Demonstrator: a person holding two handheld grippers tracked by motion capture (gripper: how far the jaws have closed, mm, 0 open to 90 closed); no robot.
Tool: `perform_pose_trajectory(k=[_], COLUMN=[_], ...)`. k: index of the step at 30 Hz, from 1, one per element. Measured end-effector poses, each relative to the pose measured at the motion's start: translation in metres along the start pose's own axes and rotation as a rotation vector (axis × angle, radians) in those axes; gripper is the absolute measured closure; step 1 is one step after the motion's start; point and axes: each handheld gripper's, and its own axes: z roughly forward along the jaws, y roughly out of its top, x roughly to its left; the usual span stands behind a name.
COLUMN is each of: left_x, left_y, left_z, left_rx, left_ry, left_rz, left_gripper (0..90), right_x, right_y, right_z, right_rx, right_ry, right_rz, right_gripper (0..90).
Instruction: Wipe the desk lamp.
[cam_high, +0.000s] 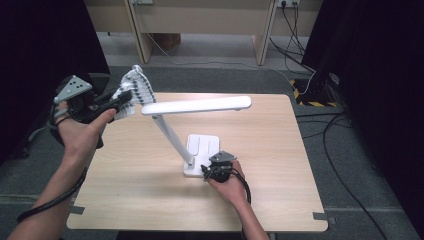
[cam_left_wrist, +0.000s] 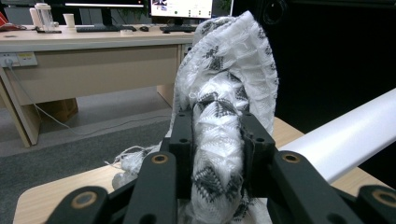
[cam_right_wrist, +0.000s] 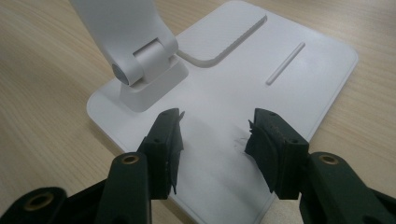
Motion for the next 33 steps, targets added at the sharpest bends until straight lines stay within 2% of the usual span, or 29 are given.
perform_pose_trajectory(k=[10,15,21,26,28,31,33], left_x=[-0.006,-0.007,-0.010,-0.015,-0.018,-0.022,-0.024], left_y=[0.003,0.004,0.008,0.014,0.015,0.017,0.016], left_z=[0.003,0.004,0.002,0.001,0.002,0.003,0.004], left_rx=[-0.008,-0.010,-0.029,-0.050,-0.055,-0.057,-0.057], left_ry=[-0.014,-0.014,-0.018,-0.031,-0.040,-0.053,-0.058], left_rz=[0.007,0.011,0.014,0.014,0.013,0.010,0.005], left_gripper=[70.2,70.3,70.3,70.3,70.4,70.4,70.4], right_x=[-0.005,-0.001,-0.001,0.003,0.005,0.005,0.004], right_y=[0.003,0.005,0.005,0.003,0.004,0.005,0.004], right_z=[-0.001,-0.001,0.001,0.005,0.005,0.005,0.005], right_rx=[0.016,-0.020,-0.022,-0.017,-0.008,-0.007,-0.009], right_ry=[-0.019,-0.026,-0.028,-0.015,-0.024,-0.027,-0.023], right_rz=[0.008,-0.001,-0.006,-0.018,-0.015,-0.044,-0.037], right_gripper=[69.0,77.9,89.7,90.0,90.0,90.0,90.0])
